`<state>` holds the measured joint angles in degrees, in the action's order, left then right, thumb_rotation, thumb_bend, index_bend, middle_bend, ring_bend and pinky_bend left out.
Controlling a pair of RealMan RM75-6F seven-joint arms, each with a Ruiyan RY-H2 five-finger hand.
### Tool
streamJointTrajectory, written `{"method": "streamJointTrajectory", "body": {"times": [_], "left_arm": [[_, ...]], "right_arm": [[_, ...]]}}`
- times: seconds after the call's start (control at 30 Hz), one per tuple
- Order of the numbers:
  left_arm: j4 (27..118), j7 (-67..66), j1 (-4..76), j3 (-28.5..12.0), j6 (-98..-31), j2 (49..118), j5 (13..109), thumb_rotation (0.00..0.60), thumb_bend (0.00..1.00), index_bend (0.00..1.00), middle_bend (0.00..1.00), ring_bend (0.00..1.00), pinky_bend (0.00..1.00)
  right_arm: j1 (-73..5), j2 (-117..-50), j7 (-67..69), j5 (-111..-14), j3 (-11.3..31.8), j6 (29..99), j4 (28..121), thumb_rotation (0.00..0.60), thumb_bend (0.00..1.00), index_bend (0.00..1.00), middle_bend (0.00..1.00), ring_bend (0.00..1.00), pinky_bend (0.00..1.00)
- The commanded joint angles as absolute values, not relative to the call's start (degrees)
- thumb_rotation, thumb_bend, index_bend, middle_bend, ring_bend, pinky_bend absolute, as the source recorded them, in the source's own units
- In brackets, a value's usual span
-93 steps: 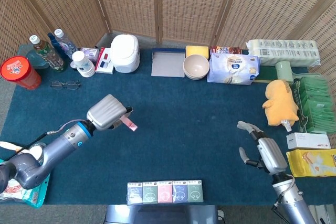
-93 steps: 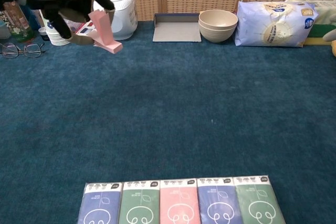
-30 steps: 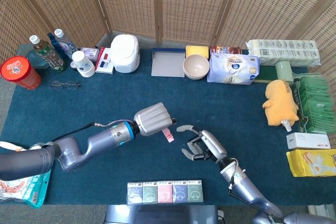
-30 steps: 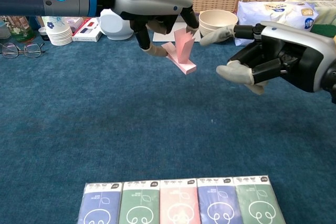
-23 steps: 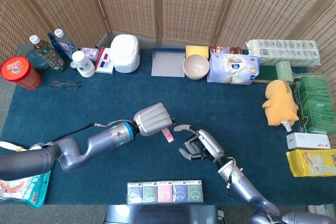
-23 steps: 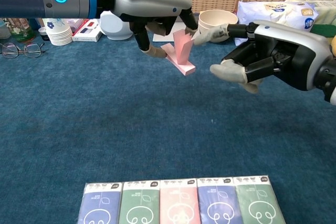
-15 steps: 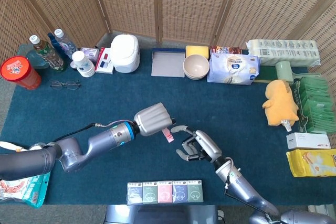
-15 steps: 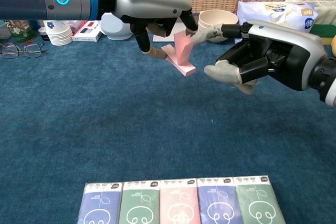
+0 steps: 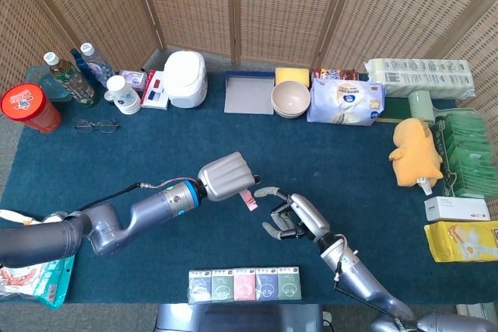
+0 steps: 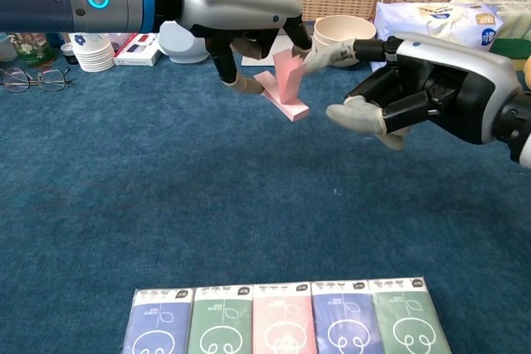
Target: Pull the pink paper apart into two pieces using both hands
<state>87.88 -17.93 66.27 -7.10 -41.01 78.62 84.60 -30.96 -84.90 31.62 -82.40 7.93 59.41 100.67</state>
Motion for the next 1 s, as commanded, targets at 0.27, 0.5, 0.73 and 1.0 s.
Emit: {"method": "streamJointTrajectory", "body": {"times": [0.27, 0.5, 0.73, 1.0], "left_arm": [[87.8, -18.29, 66.46, -7.1, -40.95, 78.91, 84.23, 0.6, 0.39, 0.64, 1.0, 0.96, 0.98], [87.71, -18.64, 66.56, -7.16, -40.86, 79.09, 83.74, 0.6, 0.39, 0.64, 1.0, 0.96, 0.98], [87.74, -18.73, 66.56, -7.13, -40.88, 79.13, 83.44, 0.6, 0.39, 0.64, 1.0, 0.96, 0.98], [88.31, -18.82, 66.42, -6.73, -41.04, 78.71, 83.77, 0.6, 0.39, 0.64, 1.0, 0.96, 0.98]], "right_arm": [[-31.79, -85.18, 30.9, -82.3, 7.95, 58.66, 101.22, 0.6, 0.39, 0.25, 0.91, 0.88, 0.81], [-32.06, -85.14, 29.89, -82.25, 7.83, 58.56, 101.89, 0.6, 0.39, 0.26, 0.91, 0.88, 0.81], [-31.83, -85.07, 29.63, -82.04, 7.57, 58.93, 101.94, 0.6, 0.39, 0.27, 0.91, 0.88, 0.81], [-31.6, -84.62, 30.91, -81.22, 7.88, 59.03, 100.97, 0.6, 0.39, 0.24, 0.91, 0.88, 0.81]]}}
